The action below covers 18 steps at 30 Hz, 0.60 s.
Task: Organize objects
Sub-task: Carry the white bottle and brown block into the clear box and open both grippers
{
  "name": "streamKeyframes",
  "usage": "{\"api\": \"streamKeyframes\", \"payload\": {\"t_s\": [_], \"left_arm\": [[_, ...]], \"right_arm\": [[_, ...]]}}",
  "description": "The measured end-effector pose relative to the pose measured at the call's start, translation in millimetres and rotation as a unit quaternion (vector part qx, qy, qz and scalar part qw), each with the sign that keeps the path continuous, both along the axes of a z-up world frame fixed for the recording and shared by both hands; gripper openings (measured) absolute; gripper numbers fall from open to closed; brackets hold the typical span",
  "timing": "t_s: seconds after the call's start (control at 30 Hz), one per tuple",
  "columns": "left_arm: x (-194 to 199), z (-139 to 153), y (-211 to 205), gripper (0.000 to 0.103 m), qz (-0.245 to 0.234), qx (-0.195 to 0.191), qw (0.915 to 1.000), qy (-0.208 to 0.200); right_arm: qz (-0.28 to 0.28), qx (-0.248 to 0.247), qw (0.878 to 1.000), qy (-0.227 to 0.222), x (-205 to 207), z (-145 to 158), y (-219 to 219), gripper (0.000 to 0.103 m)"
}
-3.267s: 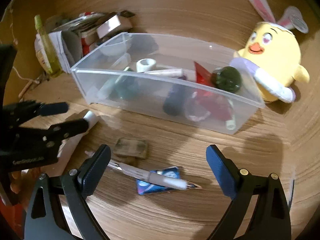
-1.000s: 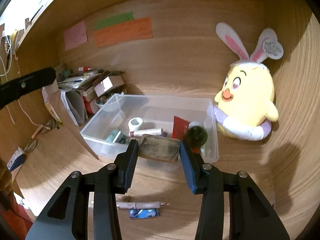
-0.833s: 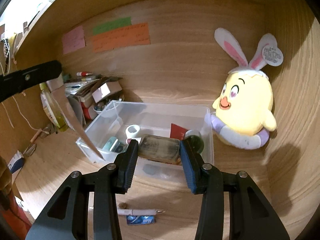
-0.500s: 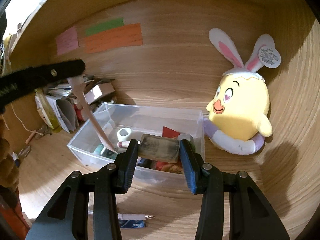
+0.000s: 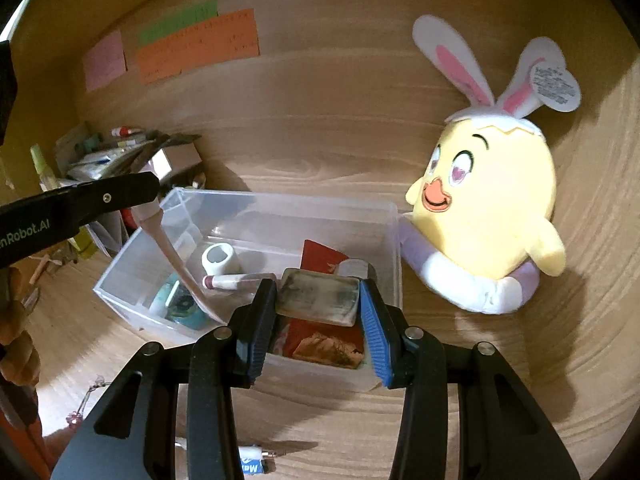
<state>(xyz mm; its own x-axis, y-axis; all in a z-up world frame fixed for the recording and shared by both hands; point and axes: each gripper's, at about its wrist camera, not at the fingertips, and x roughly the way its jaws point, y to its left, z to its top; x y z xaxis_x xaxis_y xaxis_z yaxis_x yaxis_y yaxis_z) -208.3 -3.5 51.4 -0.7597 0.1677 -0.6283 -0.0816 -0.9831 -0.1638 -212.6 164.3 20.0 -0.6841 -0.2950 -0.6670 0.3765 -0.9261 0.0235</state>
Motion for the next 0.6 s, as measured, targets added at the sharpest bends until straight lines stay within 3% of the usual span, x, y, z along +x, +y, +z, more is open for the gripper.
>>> {"api": "streamKeyframes", "payload": {"t_s": [0.33, 0.6], "left_arm": [[-16.9, -20.4, -18.5, 0.029, 0.047, -0.046, 0.9976, -0.022], [-18.4, -44.6, -24.5, 0.031, 0.046, -0.073, 0.995, -0.05]], "right_arm": [[0.015, 0.017, 1.0, -0.016, -16.3, -12.7, -21.8, 0.039], [0.024, 0.024, 0.999, -0.034, -23.8, -28.0, -33.3, 0.039]]}}
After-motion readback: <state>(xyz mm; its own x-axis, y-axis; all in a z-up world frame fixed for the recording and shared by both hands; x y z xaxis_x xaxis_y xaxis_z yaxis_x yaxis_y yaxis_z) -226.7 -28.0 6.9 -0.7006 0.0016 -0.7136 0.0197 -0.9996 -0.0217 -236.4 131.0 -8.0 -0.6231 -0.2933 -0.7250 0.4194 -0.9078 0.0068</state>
